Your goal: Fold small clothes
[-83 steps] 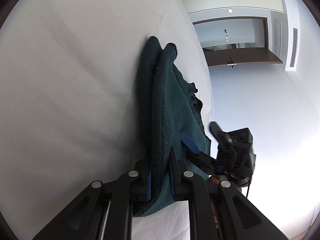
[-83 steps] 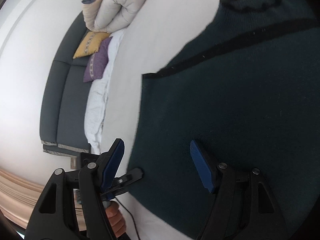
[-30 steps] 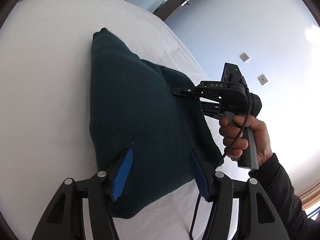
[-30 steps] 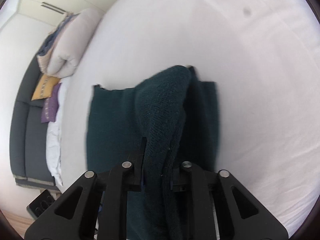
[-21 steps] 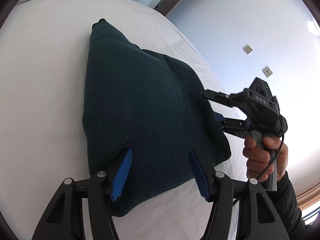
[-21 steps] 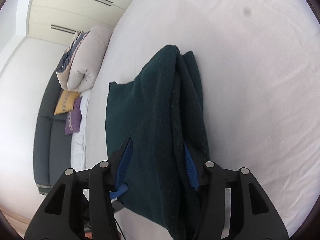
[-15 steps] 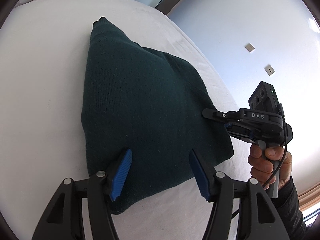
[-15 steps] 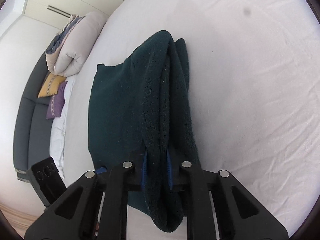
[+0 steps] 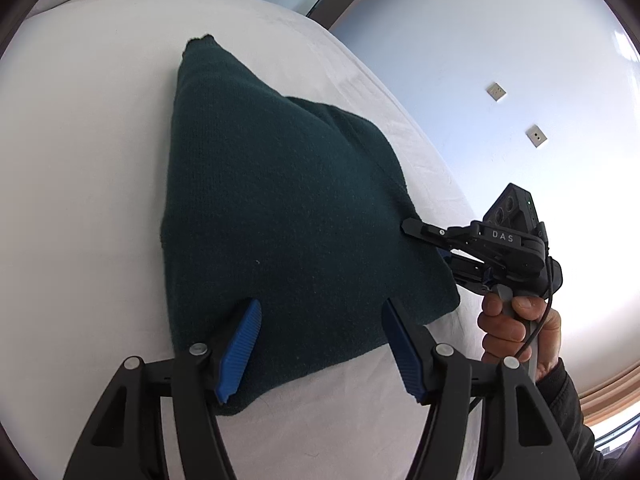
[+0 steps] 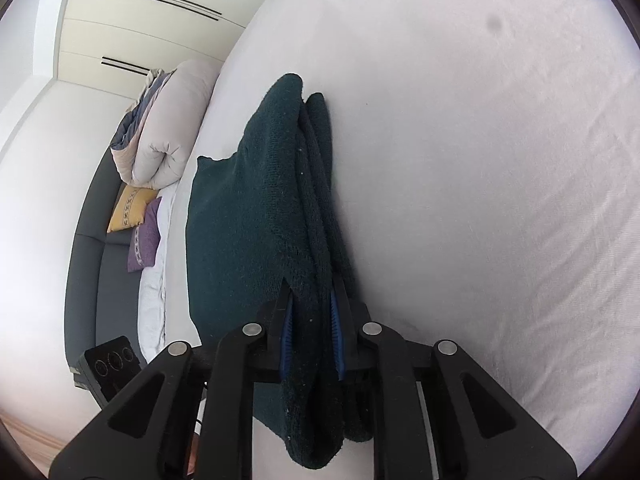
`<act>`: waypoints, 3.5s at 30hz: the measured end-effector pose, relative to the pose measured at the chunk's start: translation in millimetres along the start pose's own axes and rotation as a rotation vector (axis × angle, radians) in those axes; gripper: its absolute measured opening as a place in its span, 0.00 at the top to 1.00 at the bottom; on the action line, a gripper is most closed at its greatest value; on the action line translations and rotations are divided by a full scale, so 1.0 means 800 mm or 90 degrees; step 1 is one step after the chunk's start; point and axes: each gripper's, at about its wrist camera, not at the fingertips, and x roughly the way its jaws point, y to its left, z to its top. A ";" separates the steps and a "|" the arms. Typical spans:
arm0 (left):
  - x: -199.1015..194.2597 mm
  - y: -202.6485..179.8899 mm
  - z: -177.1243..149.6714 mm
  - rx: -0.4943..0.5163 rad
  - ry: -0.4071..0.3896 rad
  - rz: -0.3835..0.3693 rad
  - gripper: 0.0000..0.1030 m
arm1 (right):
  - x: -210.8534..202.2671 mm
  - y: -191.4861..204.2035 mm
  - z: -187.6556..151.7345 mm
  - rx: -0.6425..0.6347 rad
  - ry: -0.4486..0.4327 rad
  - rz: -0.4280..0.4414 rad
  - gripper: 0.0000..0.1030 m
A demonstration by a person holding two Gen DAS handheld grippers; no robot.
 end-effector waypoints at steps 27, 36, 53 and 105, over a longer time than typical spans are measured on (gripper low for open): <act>0.078 0.076 0.106 -0.092 0.074 0.085 0.43 | 0.023 0.028 0.062 -0.052 0.069 -0.082 0.72; 0.045 0.045 0.099 -0.058 0.064 0.128 0.60 | 0.052 0.143 0.026 -0.270 0.005 -0.313 0.81; -0.183 -0.004 -0.135 0.043 0.012 0.203 0.60 | -0.067 0.256 -0.283 -0.382 -0.020 -0.208 0.81; -0.461 -0.181 -0.253 0.191 -0.623 0.497 0.00 | -0.363 0.277 -0.455 -0.400 -0.740 -0.213 0.00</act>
